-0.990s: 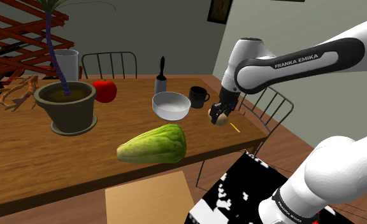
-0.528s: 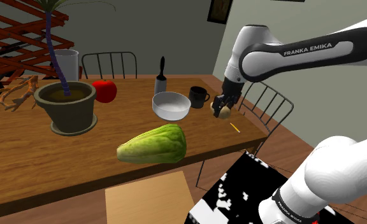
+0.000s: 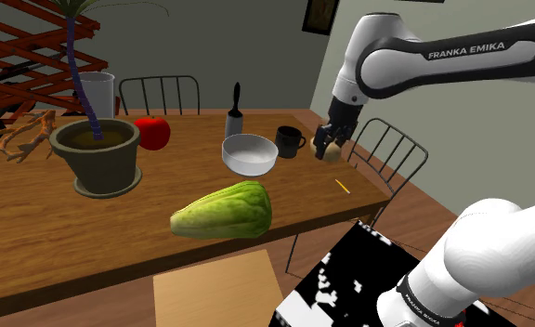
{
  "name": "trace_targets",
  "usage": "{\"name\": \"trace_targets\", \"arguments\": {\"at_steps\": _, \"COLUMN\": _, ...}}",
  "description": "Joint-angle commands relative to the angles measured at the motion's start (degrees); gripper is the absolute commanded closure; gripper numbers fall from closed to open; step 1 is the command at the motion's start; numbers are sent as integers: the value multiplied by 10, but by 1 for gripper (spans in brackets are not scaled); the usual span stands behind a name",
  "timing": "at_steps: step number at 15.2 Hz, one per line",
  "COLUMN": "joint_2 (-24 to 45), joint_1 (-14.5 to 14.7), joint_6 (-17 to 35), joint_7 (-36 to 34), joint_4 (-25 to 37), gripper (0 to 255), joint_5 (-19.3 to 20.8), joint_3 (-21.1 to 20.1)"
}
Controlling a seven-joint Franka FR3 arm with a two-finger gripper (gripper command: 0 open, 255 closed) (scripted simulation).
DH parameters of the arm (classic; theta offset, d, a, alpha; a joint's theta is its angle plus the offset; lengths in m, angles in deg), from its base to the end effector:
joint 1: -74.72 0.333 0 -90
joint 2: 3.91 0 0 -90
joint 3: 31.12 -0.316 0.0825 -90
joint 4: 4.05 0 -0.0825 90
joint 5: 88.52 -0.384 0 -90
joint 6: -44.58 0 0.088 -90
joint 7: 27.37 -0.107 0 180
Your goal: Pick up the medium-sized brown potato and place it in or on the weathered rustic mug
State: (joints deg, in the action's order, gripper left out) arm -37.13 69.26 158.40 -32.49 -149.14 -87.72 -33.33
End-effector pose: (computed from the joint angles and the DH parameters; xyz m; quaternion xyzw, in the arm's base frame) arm 0.3740 -0.0215 0.4720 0.9970 -0.0732 0.0170 0.0168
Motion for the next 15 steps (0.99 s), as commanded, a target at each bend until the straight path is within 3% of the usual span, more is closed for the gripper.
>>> {"name": "trace_targets", "arguments": {"at_steps": 1, "joint_2": -4, "joint_1": 0, "joint_6": -18, "joint_7": 1, "joint_4": 14, "gripper": 255, "joint_5": 0, "joint_3": 1}}
{"name": "trace_targets", "arguments": {"at_steps": 4, "joint_2": -7, "joint_1": 0, "joint_6": -38, "joint_7": 2, "joint_4": 31, "gripper": 255, "joint_5": 0, "joint_3": 1}}
{"name": "trace_targets", "arguments": {"at_steps": 15, "joint_2": 228, "joint_1": -30, "joint_6": -10, "joint_7": 72, "joint_4": 241, "gripper": 255, "joint_5": 16, "joint_3": 52}}
